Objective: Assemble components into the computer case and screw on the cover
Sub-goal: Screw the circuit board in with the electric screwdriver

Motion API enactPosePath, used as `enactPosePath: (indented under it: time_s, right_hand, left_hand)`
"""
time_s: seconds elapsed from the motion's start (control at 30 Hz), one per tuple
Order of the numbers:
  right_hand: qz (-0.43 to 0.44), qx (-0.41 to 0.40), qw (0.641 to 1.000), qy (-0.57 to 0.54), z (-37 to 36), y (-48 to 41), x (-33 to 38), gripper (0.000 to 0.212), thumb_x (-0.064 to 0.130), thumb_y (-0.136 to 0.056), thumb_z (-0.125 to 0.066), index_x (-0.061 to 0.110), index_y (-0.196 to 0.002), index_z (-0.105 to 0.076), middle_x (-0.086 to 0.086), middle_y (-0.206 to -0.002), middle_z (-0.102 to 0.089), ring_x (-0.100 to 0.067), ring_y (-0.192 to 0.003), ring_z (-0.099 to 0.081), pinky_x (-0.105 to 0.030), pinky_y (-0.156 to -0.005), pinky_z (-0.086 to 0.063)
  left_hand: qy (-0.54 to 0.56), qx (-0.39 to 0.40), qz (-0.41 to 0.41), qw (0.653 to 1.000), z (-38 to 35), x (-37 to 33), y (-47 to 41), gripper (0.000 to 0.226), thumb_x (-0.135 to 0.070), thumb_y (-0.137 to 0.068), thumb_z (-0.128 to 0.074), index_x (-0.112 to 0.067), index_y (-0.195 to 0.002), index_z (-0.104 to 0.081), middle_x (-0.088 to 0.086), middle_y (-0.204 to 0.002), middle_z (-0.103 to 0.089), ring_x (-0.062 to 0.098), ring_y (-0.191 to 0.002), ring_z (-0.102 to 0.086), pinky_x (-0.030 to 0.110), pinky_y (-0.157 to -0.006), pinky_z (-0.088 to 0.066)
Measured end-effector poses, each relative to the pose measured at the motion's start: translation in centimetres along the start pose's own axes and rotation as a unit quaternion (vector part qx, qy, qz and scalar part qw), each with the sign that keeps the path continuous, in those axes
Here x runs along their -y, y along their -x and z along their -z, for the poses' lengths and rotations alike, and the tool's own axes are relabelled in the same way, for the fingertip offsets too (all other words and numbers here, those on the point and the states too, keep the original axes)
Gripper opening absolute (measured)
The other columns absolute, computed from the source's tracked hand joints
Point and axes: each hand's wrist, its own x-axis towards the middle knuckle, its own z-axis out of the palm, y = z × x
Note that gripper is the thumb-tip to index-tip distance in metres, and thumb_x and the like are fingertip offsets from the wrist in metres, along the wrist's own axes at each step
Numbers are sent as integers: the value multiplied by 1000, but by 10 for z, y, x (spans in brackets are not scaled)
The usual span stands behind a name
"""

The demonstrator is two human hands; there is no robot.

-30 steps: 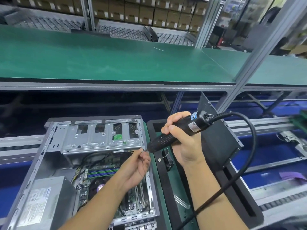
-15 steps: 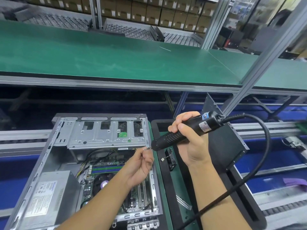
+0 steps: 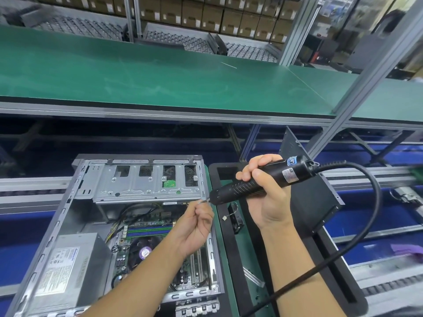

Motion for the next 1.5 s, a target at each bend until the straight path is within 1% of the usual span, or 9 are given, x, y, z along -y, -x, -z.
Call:
enactPosePath:
  time_s: [0.23,0.37,0.5,0.67,0.87,1.07,1.2,1.37,1.5]
  right_hand:
    - [-2,4,1000,-10,4,1,1,30,-11,-80,-51,17,-86,-63,-6,-81,-61,-20,-67,-54,-37,-75,-51]
    - [9,4,1000,-8,3,1,2,27,-12,-79,-50,13,-87,-59,-7,-80,-60,-21,-66,-53,-36,-73,-50]
    - [32,8,999,6,2,0,4,28,-12,-79,-52,13,-88,-58,-7,-80,-60,-22,-67,-53,-37,-74,-50]
    - [50,64,995,54,-2,-2,6,23,-2,-76,-63,18,-89,-64,-9,-81,-61,-24,-68,-54,-42,-73,-47]
    - [28,49,998,41,3,1,6,21,0,-76,-64,16,-89,-63,-9,-82,-61,-22,-69,-55,-40,-75,-48]
    - [31,22,999,28,5,0,7,23,-6,-77,-62,15,-88,-62,-10,-82,-59,-24,-68,-53,-40,-75,-48]
    - [27,1,1000,8,6,-1,6,29,-13,-79,-50,13,-89,-59,-9,-82,-59,-24,-68,-53,-39,-77,-49]
    - [16,14,1000,16,3,-3,4,29,-12,-79,-54,14,-87,-62,-9,-82,-59,-23,-68,-54,-39,-77,-50]
    - [17,28,999,13,4,-11,2,23,-6,-76,-63,13,-88,-61,-10,-82,-58,-24,-68,-53,-39,-76,-50]
  left_hand:
    - [-24,-7,-5,1000,-5,4,4,11,-14,-89,-56,-13,-81,-48,-3,-61,-44,9,-44,-49,20,-43,-49]
    - [-116,-20,-21,993,-7,5,6,21,-23,-98,-48,-11,-81,-49,-3,-62,-44,9,-46,-46,21,-44,-48]
    - [-199,-18,-45,979,-9,6,6,25,-27,-103,-42,-12,-83,-48,-2,-67,-44,10,-51,-44,21,-49,-49]
    - [-308,-8,-108,945,-2,9,3,25,-28,-102,-47,-11,-84,-52,4,-75,-55,14,-62,-56,25,-57,-54]
    - [-378,1,-113,919,3,1,4,25,-31,-98,-53,-11,-85,-59,8,-82,-60,17,-71,-61,26,-62,-56]
    - [-388,-12,-129,913,7,-3,1,28,-30,-93,-60,-4,-104,-58,8,-84,-64,16,-72,-63,25,-61,-56]
    - [-360,4,-131,924,11,-10,0,32,-30,-88,-70,-4,-104,-59,8,-88,-64,15,-75,-63,25,-66,-56]
    - [-347,1,-96,933,10,-16,-1,34,-27,-81,-78,-1,-100,-69,13,-94,-66,19,-79,-65,27,-69,-57]
    - [-371,-63,-117,919,2,-14,-1,37,-36,-91,-63,-1,-93,-75,16,-94,-70,17,-66,-64,25,-52,-53]
